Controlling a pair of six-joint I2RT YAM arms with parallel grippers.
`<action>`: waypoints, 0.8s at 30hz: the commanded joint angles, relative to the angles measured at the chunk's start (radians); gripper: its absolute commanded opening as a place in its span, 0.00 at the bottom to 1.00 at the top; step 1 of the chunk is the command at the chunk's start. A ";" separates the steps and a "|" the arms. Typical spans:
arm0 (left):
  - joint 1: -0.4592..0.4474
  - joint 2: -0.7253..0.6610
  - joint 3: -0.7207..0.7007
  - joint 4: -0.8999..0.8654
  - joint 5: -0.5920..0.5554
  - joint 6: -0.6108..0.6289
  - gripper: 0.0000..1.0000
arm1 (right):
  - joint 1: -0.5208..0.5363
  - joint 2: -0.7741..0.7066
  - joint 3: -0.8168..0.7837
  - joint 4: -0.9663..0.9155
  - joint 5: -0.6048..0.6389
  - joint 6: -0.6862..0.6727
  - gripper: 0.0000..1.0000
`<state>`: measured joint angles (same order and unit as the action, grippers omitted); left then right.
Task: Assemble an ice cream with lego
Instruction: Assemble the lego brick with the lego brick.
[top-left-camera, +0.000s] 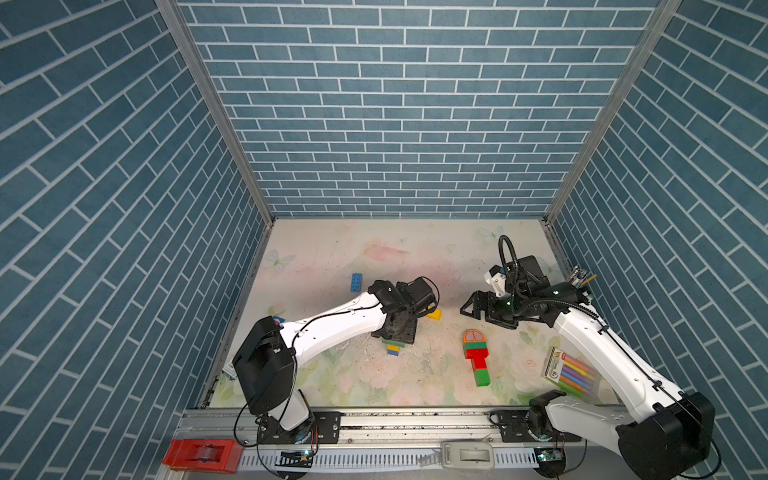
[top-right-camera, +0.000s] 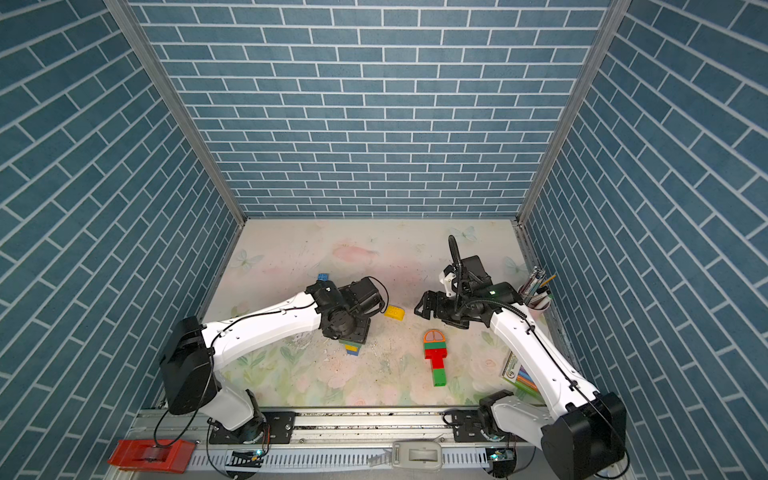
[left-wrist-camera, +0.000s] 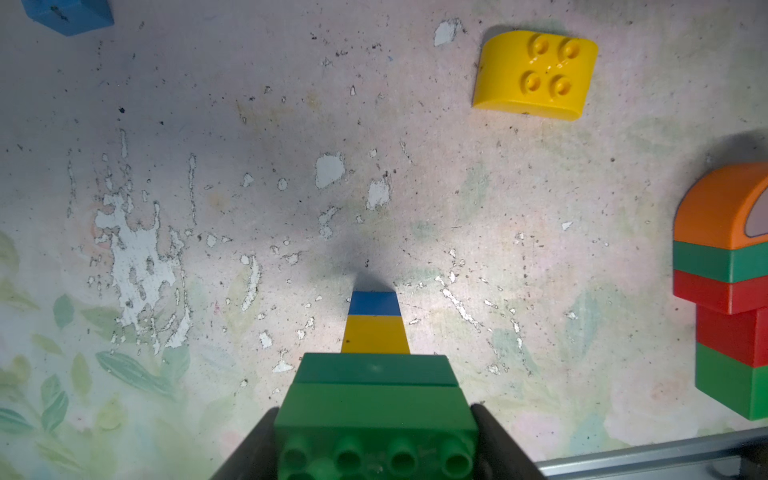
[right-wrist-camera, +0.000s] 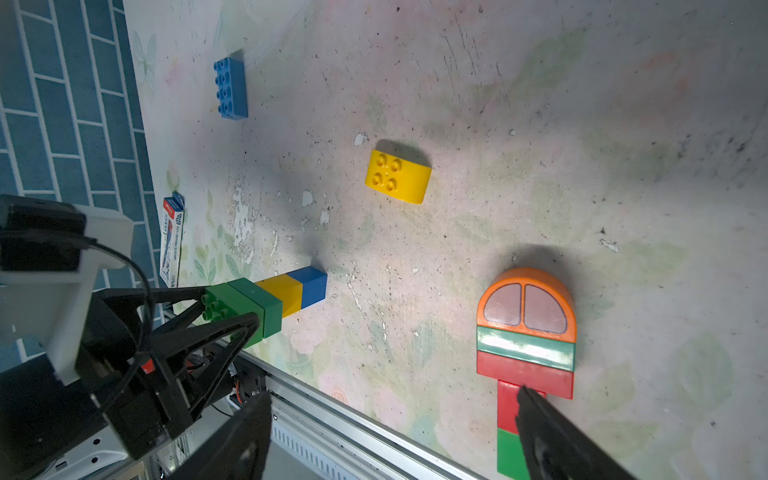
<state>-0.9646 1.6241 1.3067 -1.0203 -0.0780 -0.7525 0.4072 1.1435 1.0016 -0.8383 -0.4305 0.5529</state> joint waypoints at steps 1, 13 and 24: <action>-0.011 0.080 -0.050 -0.083 0.109 -0.014 0.00 | -0.002 -0.014 0.025 -0.021 0.003 0.019 0.93; -0.015 0.116 -0.154 -0.012 0.156 -0.071 0.00 | -0.003 -0.002 0.030 -0.030 -0.003 -0.002 0.93; -0.015 0.091 -0.138 -0.009 0.126 -0.148 0.02 | -0.003 -0.010 0.028 -0.038 0.006 -0.007 0.93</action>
<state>-0.9627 1.6115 1.2545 -0.9840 -0.0742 -0.8597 0.4072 1.1435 1.0126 -0.8528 -0.4301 0.5518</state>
